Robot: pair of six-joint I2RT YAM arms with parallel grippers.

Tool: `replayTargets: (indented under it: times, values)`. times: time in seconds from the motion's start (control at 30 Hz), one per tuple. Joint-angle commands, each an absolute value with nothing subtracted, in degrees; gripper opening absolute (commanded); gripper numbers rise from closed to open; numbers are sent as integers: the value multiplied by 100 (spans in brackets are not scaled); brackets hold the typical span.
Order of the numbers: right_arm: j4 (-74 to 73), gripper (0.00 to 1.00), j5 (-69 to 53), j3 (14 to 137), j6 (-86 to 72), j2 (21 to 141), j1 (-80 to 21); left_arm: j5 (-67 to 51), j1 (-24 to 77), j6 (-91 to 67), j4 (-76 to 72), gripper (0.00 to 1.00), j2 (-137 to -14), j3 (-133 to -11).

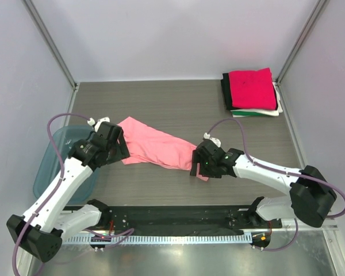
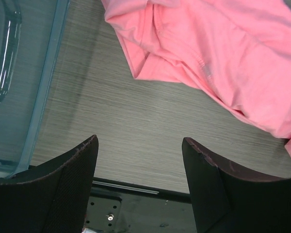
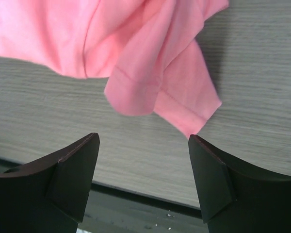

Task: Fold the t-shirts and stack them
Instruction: Flatten the tshirt out

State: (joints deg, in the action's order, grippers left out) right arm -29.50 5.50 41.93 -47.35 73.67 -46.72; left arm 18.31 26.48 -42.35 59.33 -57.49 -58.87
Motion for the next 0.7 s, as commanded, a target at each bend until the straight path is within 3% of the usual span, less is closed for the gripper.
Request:
replayTargets:
  times: [0.0, 0.13, 0.3, 0.43, 0.53, 0.67]
  values:
    - [-2663, 79, 1054, 4622, -4518, 7567, -4685, 2065, 2619, -4078, 5669, 71, -5546, -5748]
    - [-2567, 73, 1213, 4816, -4342, 7944, -4676, 2144, 2602, -3999, 5669, 70, -5380, -5520]
    - [-2443, 57, 1213, 5053, -4184, 8515, -4684, 2189, 2602, -3982, 5660, 71, -5177, -5370]
    - [-2443, 32, 1160, 5168, -4087, 8613, -4632, 2215, 2602, -3973, 5599, 71, -5106, -5335]
    - [-2548, 2, 1055, 5352, -3999, 8482, -4544, 2197, 2602, -3973, 5537, 70, -5106, -5274]
    - [-3082, 1, 888, 6211, -3736, 8131, -4456, 2232, 2610, -3973, 5484, 69, -5098, -5247]
